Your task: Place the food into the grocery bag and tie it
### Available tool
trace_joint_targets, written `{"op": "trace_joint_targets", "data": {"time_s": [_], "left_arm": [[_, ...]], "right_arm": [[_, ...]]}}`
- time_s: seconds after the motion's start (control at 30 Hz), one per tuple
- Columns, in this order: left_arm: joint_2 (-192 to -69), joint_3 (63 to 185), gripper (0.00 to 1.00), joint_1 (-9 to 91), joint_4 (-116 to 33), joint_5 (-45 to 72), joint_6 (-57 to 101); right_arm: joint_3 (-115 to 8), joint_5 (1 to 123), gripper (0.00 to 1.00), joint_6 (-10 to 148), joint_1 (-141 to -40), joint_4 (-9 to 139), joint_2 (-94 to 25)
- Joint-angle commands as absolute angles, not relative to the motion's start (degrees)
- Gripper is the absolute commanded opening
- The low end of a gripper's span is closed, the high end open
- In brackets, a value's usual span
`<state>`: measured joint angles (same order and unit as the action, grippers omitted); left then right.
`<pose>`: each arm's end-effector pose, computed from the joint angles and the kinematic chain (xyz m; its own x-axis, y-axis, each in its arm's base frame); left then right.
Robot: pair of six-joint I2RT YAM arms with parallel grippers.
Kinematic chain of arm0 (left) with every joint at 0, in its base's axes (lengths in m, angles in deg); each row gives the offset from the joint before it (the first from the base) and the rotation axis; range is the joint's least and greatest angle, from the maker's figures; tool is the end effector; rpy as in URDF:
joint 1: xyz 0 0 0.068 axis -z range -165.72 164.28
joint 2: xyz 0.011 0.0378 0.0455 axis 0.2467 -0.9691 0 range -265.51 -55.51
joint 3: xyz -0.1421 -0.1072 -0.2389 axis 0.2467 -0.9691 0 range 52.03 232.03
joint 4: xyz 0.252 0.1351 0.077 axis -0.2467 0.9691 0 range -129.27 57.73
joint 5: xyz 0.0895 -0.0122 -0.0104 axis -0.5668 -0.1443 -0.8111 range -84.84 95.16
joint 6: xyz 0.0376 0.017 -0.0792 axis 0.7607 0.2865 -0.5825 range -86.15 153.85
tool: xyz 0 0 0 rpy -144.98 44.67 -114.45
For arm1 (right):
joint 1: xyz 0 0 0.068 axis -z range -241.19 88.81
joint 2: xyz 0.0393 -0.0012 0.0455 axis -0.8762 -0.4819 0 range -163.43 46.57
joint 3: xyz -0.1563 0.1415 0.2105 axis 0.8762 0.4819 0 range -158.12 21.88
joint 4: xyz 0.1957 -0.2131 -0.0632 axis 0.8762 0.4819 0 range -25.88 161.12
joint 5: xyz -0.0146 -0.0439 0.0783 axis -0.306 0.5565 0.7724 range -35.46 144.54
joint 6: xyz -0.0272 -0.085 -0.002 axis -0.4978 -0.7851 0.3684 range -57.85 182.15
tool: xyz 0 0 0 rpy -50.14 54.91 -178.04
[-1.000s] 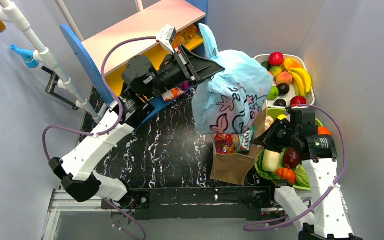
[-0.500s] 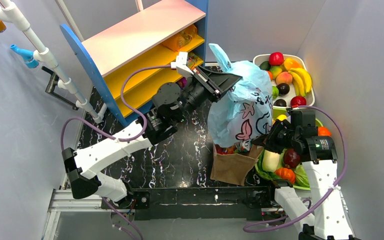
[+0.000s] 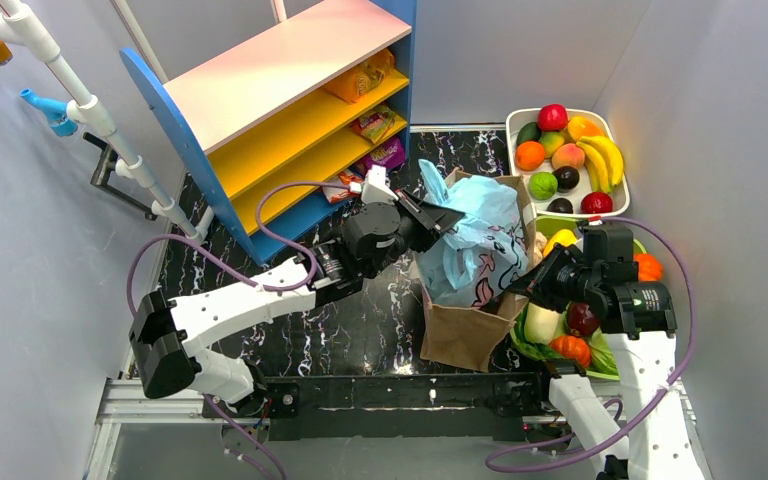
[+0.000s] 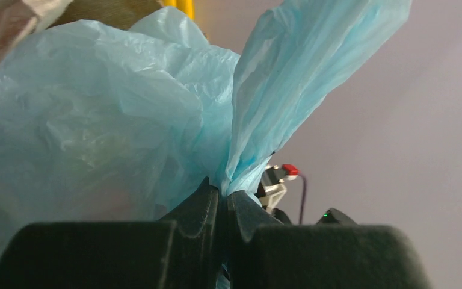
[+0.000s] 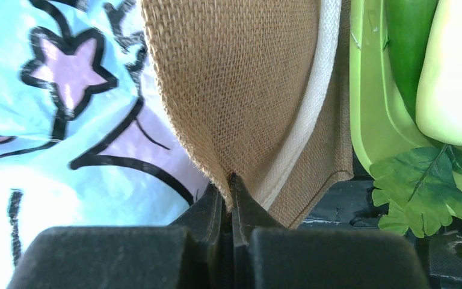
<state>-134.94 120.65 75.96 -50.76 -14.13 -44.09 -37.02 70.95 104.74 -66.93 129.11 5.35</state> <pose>0.2148 -0.3431 0.4064 -0.6580 -0.7246 -0.2051 0.1463 0.1442 -0.9787 0.1510 0.0377 0.3367 -0.7324 0.5788 -0.3587 0.2841 0.7384 0.6116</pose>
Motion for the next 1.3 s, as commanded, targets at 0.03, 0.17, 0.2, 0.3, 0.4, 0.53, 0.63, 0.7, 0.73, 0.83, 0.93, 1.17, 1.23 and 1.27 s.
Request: {"op": "trace_joint_targets", "data": {"time_s": [0.03,0.17,0.2,0.3,0.4,0.53,0.63,0.7,0.73,0.83,0.93,1.17,1.23,1.27], "left_arm": [[-135.02,125.08,0.00,75.87,-40.04,-13.05,-40.08],[-138.45,130.49,0.00,75.64,-32.38,-8.58,-31.63],[-139.56,132.40,0.00,75.63,-29.95,-7.41,-28.53],[-143.46,138.71,0.00,75.64,-22.33,-5.50,-19.96],[-146.06,141.56,0.00,75.72,-19.79,-5.52,-13.40],[-149.19,143.34,0.00,75.90,-20.14,-6.17,-6.21],[-152.58,144.26,0.00,76.22,-19.60,-6.94,-2.64],[-154.48,144.21,0.00,76.46,-19.72,-6.36,-1.80],[-155.24,144.11,0.00,76.72,-20.05,-5.87,-1.09],[-157.61,143.47,0.00,78.03,-21.17,-4.95,1.48],[-159.47,142.56,0.00,78.44,-21.18,-3.97,0.22],[-164.72,141.53,0.00,78.44,-22.03,2.23,-3.18],[-165.64,141.73,0.00,78.48,-22.32,4.41,-3.90],[-165.68,142.05,0.00,78.44,-22.50,5.41,-3.93]], "right_arm": [[-37.17,72.11,0.01,106.35,-67.09,129.04,6.18],[-37.97,71.82,0.01,106.37,-67.10,129.28,6.00],[-38.42,71.70,0.01,106.34,-67.12,129.54,5.85],[-40.71,71.69,0.01,105.23,-67.08,130.66,5.09],[-43.43,72.58,0.01,102.74,-67.10,131.51,4.09],[-45.86,74.67,0.01,99.33,-67.11,131.82,3.14],[-46.29,76.58,0.01,97.51,-67.10,131.81,2.81],[-45.91,77.94,0.01,96.80,-67.10,131.63,2.68],[-45.66,78.66,0.01,96.56,-67.17,131.42,2.62],[-44.99,80.11,0.01,96.23,-67.18,131.35,2.49],[-44.72,79.48,0.01,96.15,-67.18,131.83,2.76],[-43.89,79.54,0.01,96.17,-67.18,132.71,2.94],[-44.30,79.44,0.01,95.77,-67.19,133.07,2.78],[-44.74,79.22,0.01,95.62,-67.17,133.32,2.64]]}}
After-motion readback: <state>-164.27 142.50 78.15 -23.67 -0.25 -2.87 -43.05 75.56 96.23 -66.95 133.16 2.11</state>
